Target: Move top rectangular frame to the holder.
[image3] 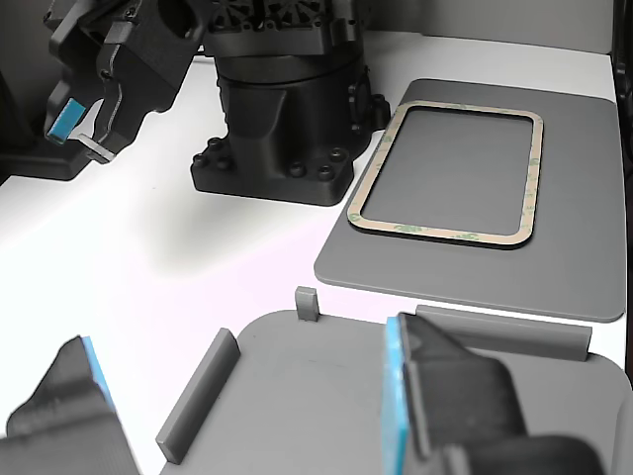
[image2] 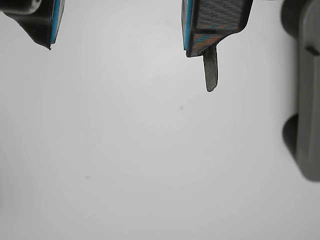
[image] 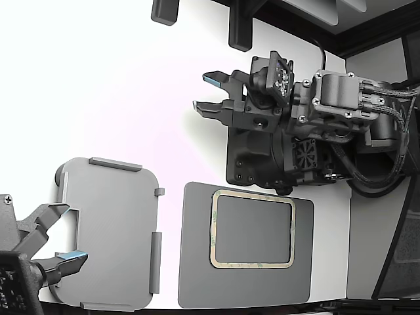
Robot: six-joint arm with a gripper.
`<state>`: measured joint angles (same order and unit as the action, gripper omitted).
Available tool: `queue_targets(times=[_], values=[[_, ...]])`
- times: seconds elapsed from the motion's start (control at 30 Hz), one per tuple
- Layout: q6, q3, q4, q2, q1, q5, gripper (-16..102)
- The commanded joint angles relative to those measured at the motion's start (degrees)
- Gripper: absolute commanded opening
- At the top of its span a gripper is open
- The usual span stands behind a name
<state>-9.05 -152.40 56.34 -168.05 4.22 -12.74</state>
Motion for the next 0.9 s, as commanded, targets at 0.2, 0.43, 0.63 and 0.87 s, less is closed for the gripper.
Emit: queue_targets(times=[0.2, 0.43, 0.63, 0.87], values=[[0.97, 1.23, -0.62, -1.23, -0.97, 1.41, 100], [1.05, 1.23, -0.62, -1.23, -0.97, 1.49, 100], [1.49, 3.16, -0.62, 0.09, -0.79, 1.58, 100], [6.59, 13.71, -1.49, 11.25, 0.53, 2.29, 100]])
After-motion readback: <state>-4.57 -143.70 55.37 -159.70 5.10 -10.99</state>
